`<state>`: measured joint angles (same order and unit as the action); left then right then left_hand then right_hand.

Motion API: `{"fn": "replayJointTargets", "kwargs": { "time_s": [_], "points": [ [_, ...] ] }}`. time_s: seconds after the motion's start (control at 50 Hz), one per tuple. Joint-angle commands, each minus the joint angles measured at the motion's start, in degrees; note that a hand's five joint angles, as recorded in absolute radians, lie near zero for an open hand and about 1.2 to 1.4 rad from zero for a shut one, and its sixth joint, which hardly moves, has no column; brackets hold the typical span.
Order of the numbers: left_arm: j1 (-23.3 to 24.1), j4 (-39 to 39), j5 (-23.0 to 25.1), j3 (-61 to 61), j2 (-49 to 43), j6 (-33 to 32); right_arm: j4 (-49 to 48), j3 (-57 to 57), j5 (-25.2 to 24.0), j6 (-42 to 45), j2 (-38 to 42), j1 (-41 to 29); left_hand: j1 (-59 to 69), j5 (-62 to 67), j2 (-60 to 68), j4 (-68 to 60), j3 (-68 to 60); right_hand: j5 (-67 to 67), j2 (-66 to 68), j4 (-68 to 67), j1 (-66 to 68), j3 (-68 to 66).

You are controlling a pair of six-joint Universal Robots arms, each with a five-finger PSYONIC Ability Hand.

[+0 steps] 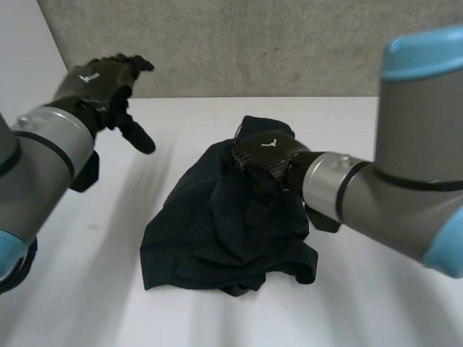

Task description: Fold the shorts.

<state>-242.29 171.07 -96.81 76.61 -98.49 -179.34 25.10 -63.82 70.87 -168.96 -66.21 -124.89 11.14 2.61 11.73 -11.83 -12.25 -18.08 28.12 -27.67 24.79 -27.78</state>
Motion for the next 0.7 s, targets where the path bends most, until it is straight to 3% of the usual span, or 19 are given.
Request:
{"fn": "replayJointTargets", "kwargs": {
  "time_s": [0.02, 0.2, 0.28, 0.5, 0.62, 0.7],
  "points": [
    [4.2, -0.3, -0.2, 2.6, -4.3, 5.0, 8.7, -0.8, 0.1, 18.6, -6.8, 1.6, 0.1, -1.4, -0.5, 0.6, 1.0, 0.0, 0.0, -0.4, 3.3, -0.3],
    [7.3, -0.6, 0.5, 4.3, -10.1, 19.5, 5.1, -0.2, 0.9, 29.6, -7.4, 2.1, 0.3, -1.2, -0.3, 0.4, 0.9, 1.2, -1.2, 0.8, 2.1, 0.9],
    [7.7, -0.6, 0.8, 3.9, -12.8, 23.0, 2.1, -1.3, 1.4, 36.1, -6.8, 1.9, 0.1, -1.4, -0.5, 0.6, 1.0, 3.5, -3.6, 3.1, -0.2, 3.2],
    [10.3, -0.6, 0.7, 3.2, -21.3, 24.4, -11.2, -2.8, 6.2, 44.9, 1.9, 5.8, -0.3, -1.7, -0.8, 0.9, 1.4, 7.2, -7.3, 6.8, -3.9, 6.9],
    [11.7, -0.6, 0.9, 3.3, -22.9, 24.3, -13.3, -0.6, 5.7, 47.3, 8.8, 8.7, 0.8, -0.7, 0.2, -0.1, 0.4, 7.2, -7.3, 6.8, -3.9, 6.9],
    [12.6, -0.6, 0.2, 2.2, -26.0, 23.5, -16.4, 0.6, 5.1, 49.0, 14.2, 9.1, 8.6, 7.2, 8.0, -7.9, -7.5, 2.4, -2.4, 2.0, 0.9, 2.1]
  ]
}}
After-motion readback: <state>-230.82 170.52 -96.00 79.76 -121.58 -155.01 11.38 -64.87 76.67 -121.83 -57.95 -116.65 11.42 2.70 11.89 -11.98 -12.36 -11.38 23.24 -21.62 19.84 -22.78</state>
